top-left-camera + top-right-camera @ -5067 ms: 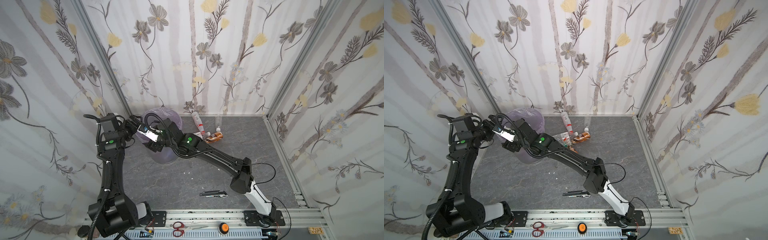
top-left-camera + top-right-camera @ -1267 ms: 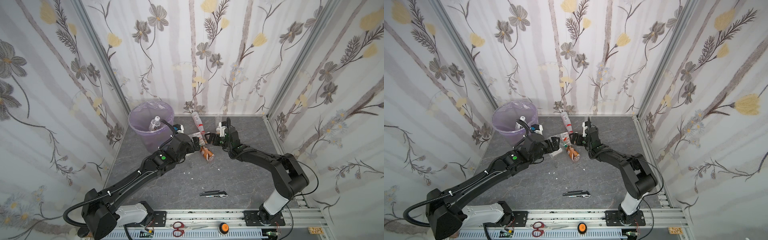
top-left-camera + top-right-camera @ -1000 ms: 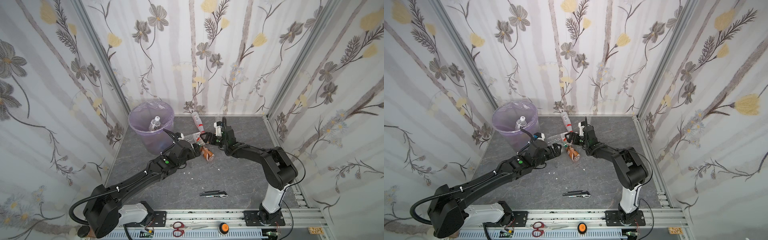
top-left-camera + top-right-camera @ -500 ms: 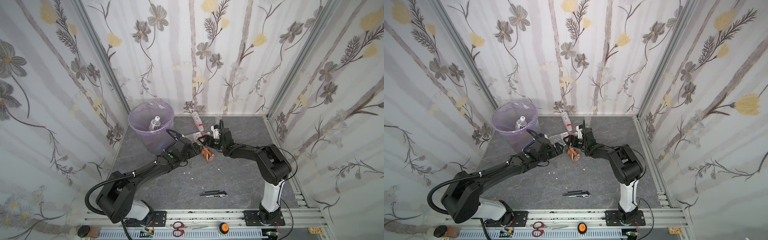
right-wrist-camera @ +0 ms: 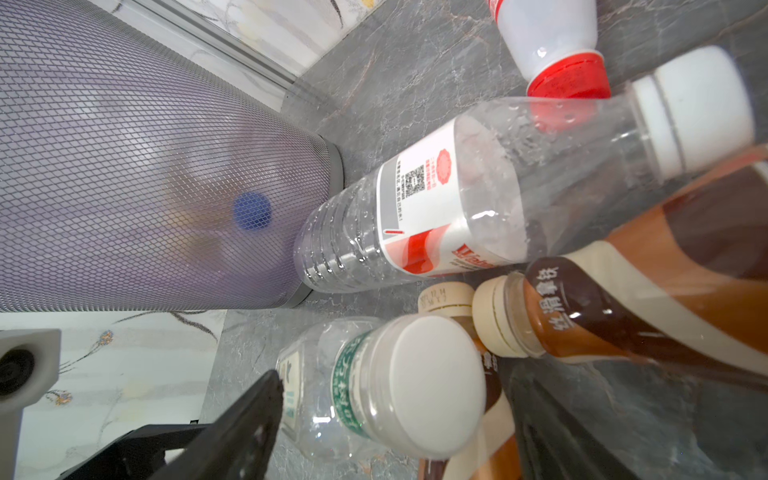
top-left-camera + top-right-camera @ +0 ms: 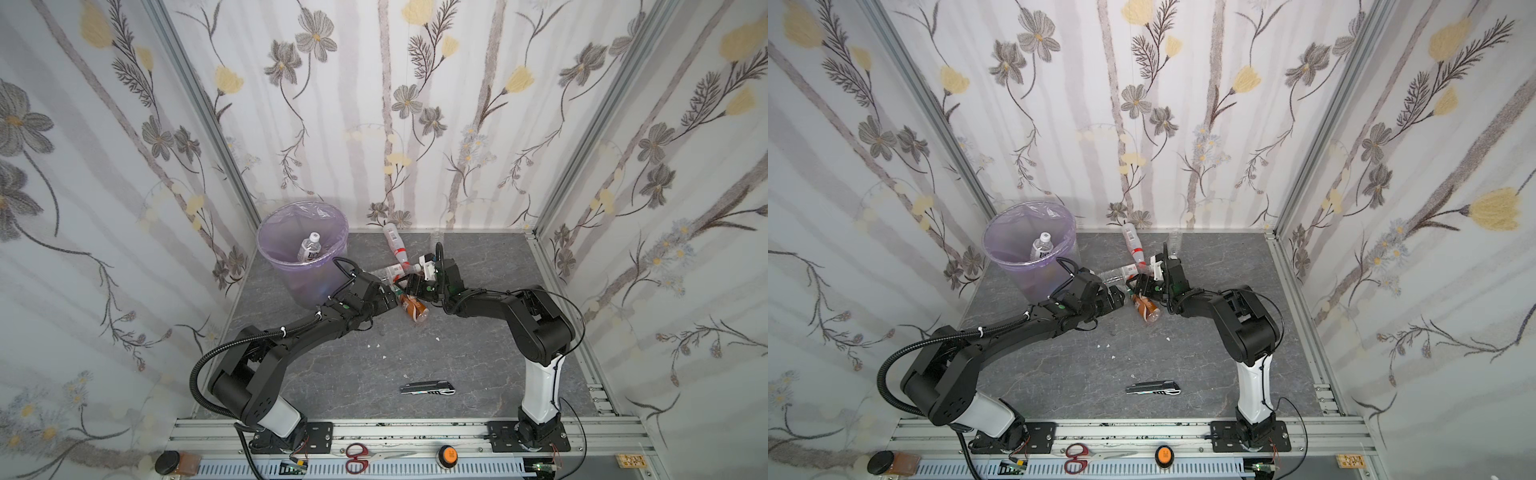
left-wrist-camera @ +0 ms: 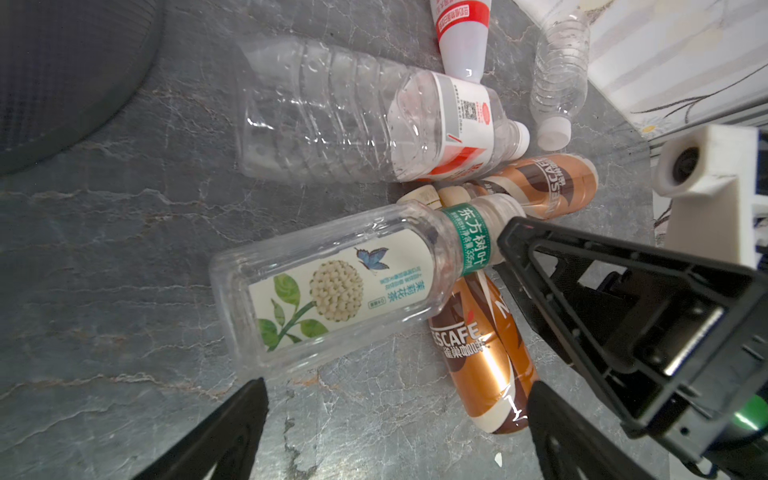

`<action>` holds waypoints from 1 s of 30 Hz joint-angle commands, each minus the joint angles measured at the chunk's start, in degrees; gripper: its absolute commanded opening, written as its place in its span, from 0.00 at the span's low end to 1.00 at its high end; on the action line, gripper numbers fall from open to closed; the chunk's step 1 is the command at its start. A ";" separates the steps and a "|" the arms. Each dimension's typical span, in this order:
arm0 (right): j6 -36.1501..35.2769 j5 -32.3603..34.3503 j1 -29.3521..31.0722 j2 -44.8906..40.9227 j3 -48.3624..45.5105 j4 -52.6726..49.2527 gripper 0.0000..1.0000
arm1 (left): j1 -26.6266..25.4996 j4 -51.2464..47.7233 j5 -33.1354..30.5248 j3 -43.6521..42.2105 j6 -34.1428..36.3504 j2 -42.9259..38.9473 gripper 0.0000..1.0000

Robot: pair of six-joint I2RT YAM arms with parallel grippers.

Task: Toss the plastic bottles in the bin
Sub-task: 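Close the right gripper on the green-labelled bottle cap while left gripper hovers nearby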

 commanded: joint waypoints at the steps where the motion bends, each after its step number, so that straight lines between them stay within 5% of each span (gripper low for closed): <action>1: 0.44 -0.88 0.21 0.47 0.62 2.51 0.82 | 0.48 1.38 0.16 0.75 0.57 0.81 1.00; 30: 1.95 -1.37 0.45 3.15 2.19 2.68 0.68 | 1.51 1.89 1.59 1.61 1.50 1.84 1.00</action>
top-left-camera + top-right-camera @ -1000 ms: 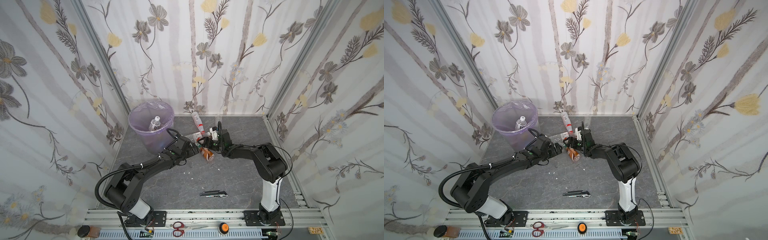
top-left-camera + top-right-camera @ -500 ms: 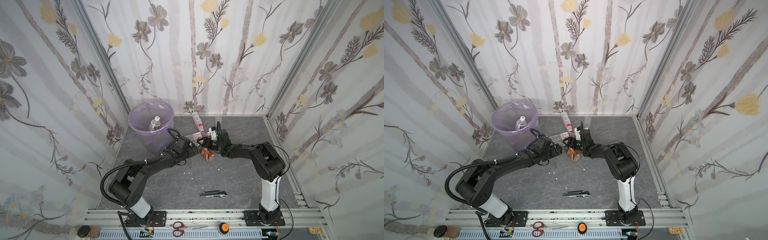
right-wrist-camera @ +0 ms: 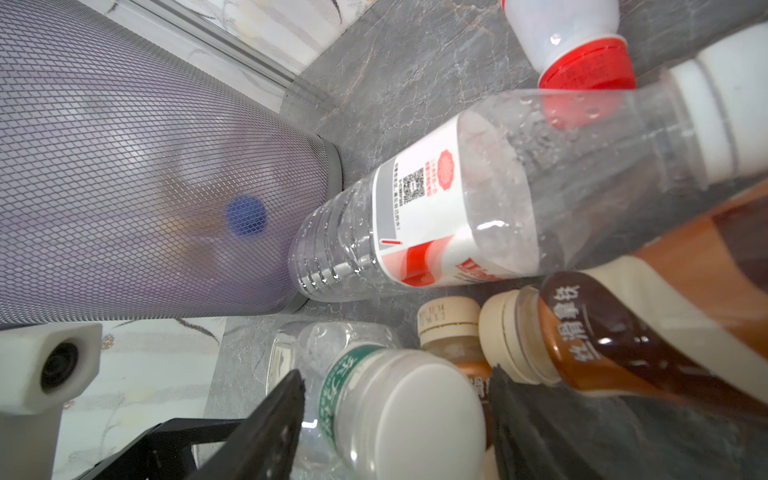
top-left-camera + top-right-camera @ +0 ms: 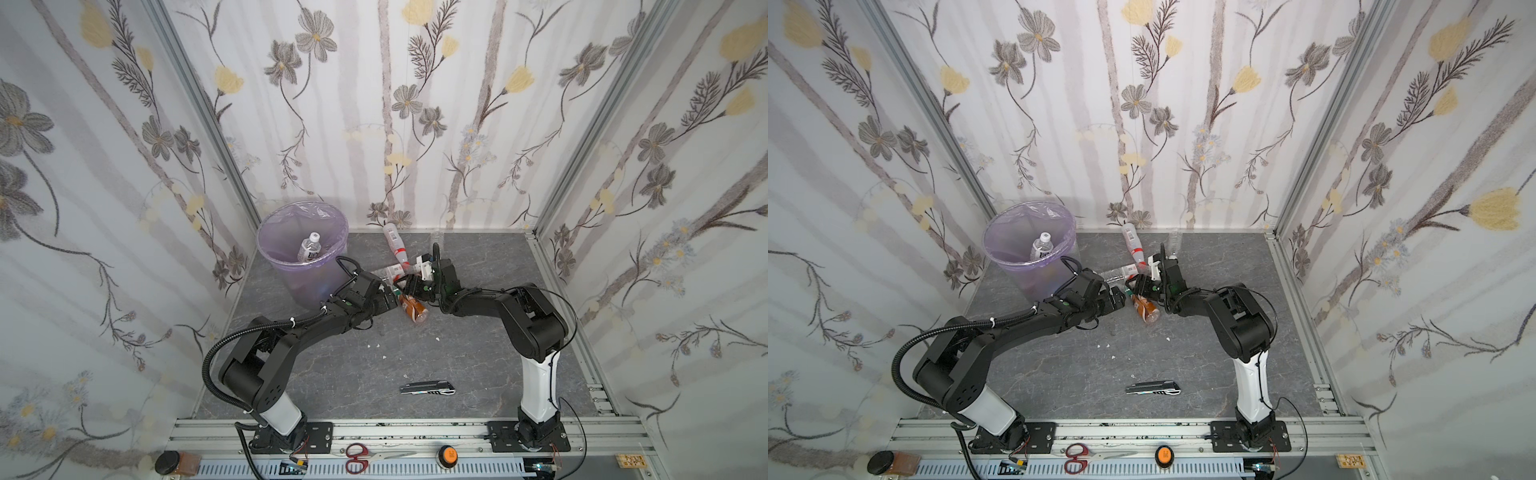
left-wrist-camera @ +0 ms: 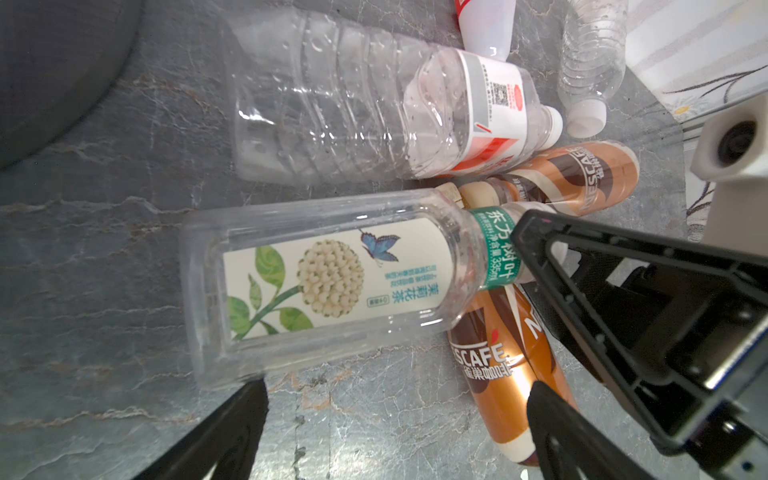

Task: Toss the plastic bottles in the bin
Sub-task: 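Close the right gripper on the green-labelled bottle cap while left gripper hovers nearby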

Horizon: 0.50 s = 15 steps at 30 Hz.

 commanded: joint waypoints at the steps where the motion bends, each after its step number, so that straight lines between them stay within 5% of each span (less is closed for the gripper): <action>1: 0.90 -1.18 0.14 0.41 0.42 2.13 0.66 | 0.07 1.06 0.01 0.23 -0.16 -2.38 1.00; 15: 1.81 -1.09 0.44 0.87 0.37 2.70 0.57 | 1.35 0.88 -0.60 1.26 1.33 -1.85 1.00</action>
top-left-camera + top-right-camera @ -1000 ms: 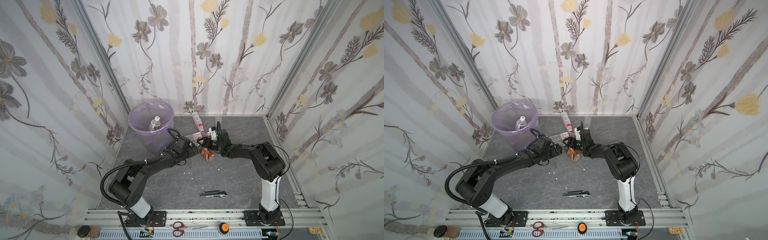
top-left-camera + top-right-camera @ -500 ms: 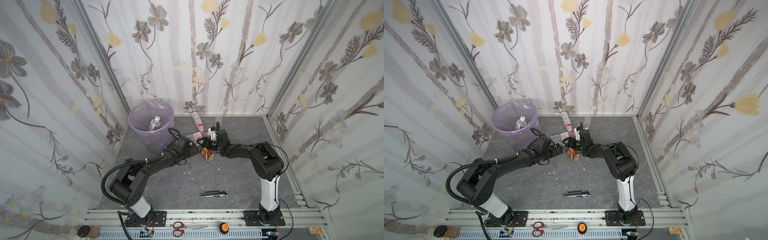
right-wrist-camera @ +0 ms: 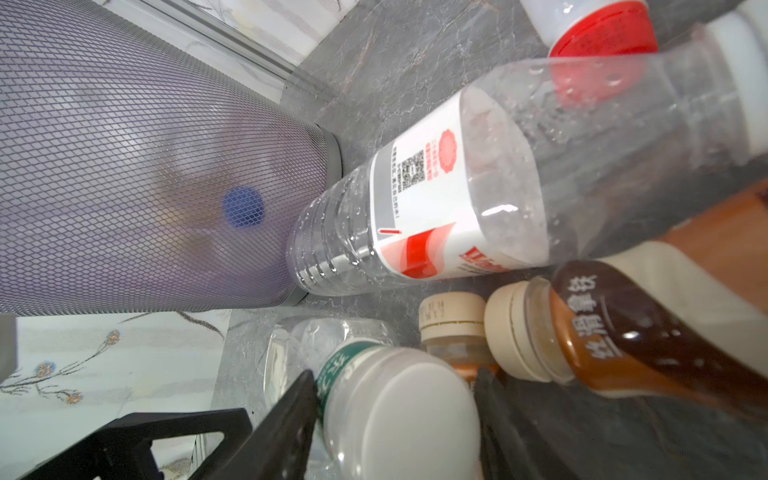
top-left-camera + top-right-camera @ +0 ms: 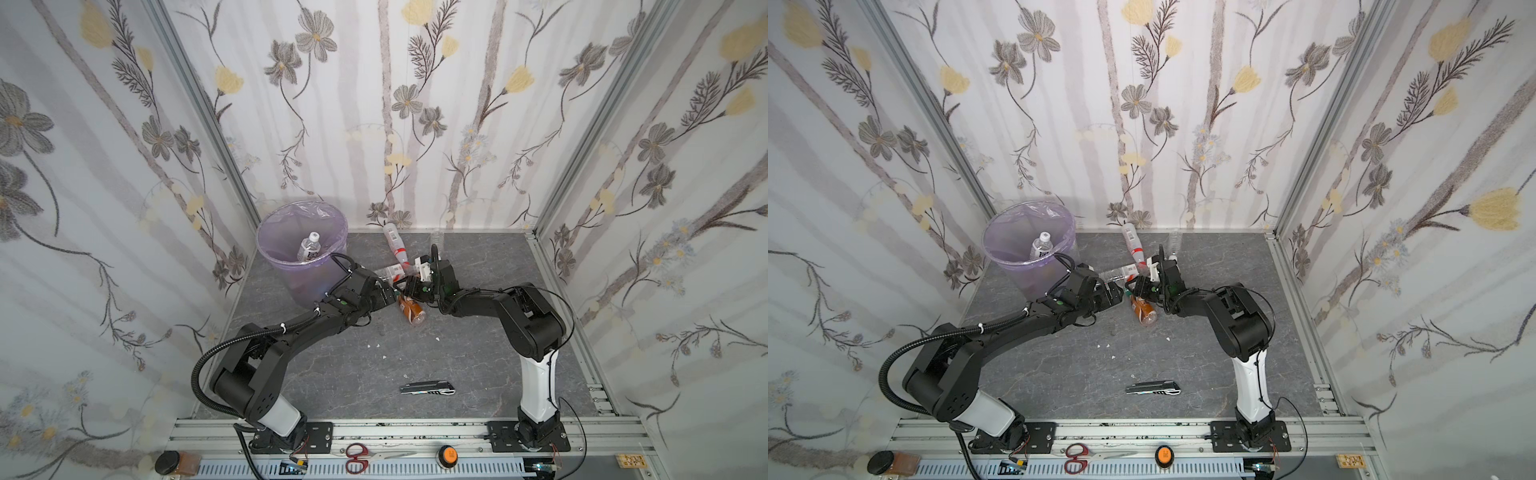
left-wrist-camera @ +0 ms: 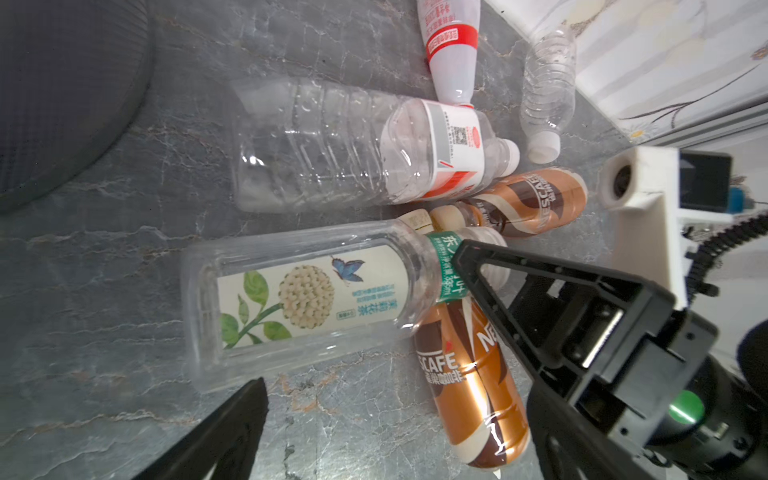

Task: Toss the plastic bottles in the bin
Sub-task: 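Close the right gripper on the green-labelled bottle cap while left gripper hovers nearby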

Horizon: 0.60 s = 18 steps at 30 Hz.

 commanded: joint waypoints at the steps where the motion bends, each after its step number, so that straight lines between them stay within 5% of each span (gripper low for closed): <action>1: 0.69 -0.24 0.18 0.19 0.20 2.53 0.55 | 0.23 0.82 -0.57 1.12 0.85 0.72 1.00; 18: -0.16 0.36 -0.21 -3.22 -0.83 1.97 0.37 | -1.81 0.82 1.20 1.71 1.20 -2.21 1.00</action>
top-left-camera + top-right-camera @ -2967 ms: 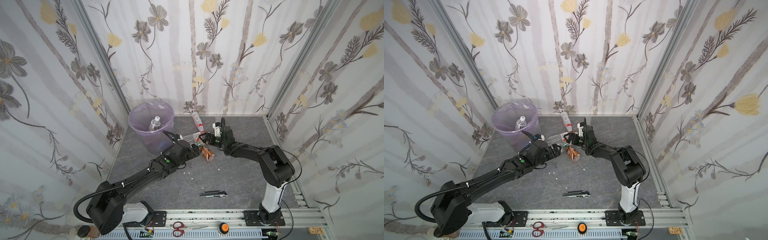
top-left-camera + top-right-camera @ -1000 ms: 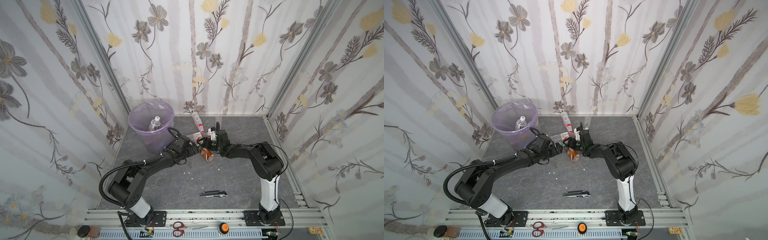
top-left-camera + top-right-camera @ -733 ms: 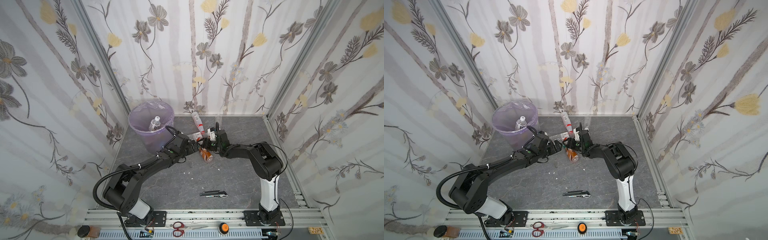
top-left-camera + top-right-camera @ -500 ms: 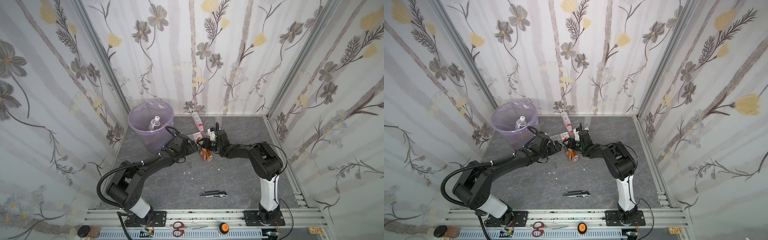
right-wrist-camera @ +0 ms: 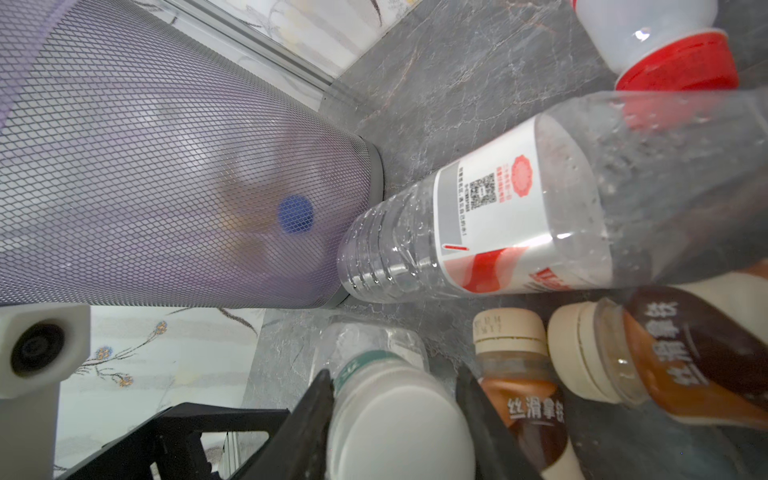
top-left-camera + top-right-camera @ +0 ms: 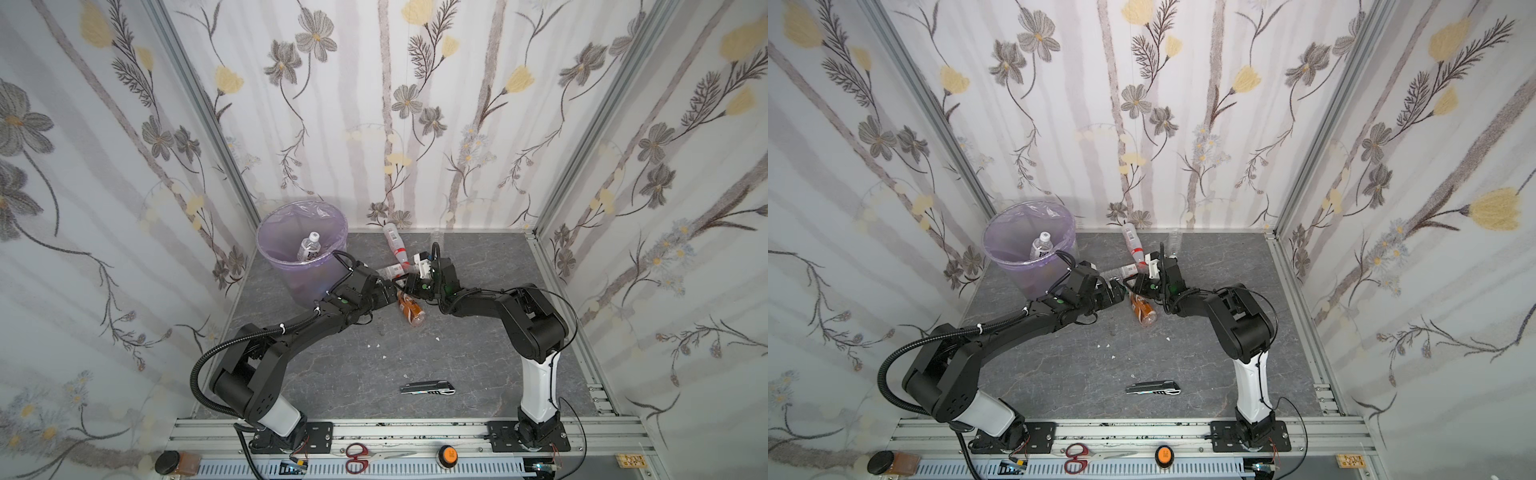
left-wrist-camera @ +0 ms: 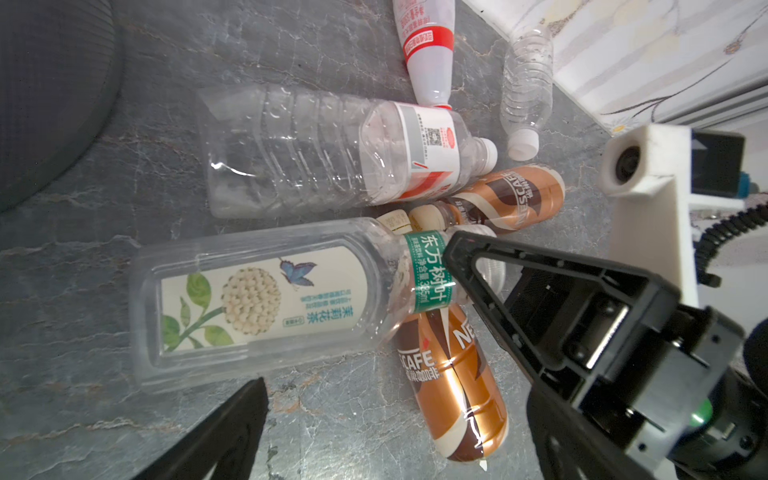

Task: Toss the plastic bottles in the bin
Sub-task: 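Close the right gripper on the green-labelled bottle cap while left gripper hovers nearby, then lift the green-labelled bottle high with the right gripper while left gripper rises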

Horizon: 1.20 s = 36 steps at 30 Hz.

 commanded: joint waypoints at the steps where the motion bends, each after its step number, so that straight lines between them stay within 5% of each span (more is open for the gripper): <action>1: -1.95 2.26 -0.27 -2.13 -0.45 -1.34 0.36 | -0.95 0.79 0.16 0.77 0.30 -1.39 1.00; 12: -10.92 9.65 -1.34 -12.75 3.11 -13.61 0.33 | -5.11 0.79 -1.06 2.06 3.69 -7.96 1.00; 21: -19.16 18.74 -0.77 -21.76 18.31 -26.16 0.32 | -5.10 -0.76 -3.59 8.74 13.35 -21.64 1.00; 26: -23.56 24.39 1.60 -25.42 28.36 -27.72 0.31 | 0.76 -4.77 -7.60 15.15 14.98 -26.55 1.00; 36: -28.31 32.65 7.14 -30.59 35.14 -14.75 0.30 | 14.59 -7.56 -7.32 18.31 11.82 -33.56 1.00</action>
